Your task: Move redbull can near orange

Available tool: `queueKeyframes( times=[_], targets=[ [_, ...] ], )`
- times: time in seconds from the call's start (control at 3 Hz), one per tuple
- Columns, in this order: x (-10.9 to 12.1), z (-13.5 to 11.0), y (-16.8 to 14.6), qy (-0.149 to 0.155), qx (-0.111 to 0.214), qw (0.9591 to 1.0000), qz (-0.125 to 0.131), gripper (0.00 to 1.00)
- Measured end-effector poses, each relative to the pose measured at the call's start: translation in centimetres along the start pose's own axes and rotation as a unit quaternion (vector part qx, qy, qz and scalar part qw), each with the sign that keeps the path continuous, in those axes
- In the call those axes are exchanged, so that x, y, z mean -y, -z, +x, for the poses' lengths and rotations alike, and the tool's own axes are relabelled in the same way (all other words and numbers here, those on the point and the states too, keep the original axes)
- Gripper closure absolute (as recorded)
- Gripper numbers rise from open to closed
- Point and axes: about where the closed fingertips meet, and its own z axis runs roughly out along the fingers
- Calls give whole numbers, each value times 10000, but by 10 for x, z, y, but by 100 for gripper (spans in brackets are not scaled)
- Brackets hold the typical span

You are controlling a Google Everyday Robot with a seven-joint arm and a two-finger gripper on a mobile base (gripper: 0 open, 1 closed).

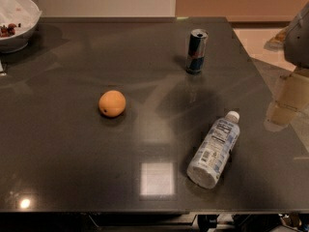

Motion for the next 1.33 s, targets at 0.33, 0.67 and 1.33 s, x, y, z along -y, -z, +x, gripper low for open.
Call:
queueKeyframes(
  times=[0.33, 0.67, 1.33],
  targets=[
    [0, 0, 0, 0, 0, 10000, 0, 0],
    [4, -1, -1, -18, 28, 10000, 14, 0],
    [89, -22, -42, -426, 649, 9968, 181, 0]
  ],
)
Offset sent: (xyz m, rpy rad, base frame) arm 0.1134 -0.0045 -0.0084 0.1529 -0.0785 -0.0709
